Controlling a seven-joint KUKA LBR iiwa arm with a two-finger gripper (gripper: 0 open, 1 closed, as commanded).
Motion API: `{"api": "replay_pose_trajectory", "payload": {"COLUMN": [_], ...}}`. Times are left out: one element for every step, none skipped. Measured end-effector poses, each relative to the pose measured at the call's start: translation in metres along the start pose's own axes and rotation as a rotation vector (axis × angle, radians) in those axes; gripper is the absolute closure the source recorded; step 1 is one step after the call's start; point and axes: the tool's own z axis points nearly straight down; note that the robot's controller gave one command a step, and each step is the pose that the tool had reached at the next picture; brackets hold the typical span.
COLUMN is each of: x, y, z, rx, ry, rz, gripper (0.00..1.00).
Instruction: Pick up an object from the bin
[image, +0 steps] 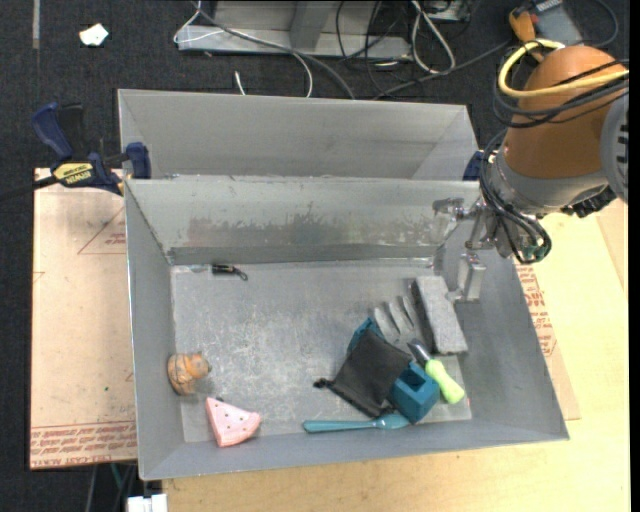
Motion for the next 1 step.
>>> {"api": "replay_pose_trajectory", "payload": {"x": [-0.001], "y": [0.0006], "z": [-0.0051], "rx": [0.001], "ry": [-0.008], "rz": [-0.003], "gripper": [0.0]}}
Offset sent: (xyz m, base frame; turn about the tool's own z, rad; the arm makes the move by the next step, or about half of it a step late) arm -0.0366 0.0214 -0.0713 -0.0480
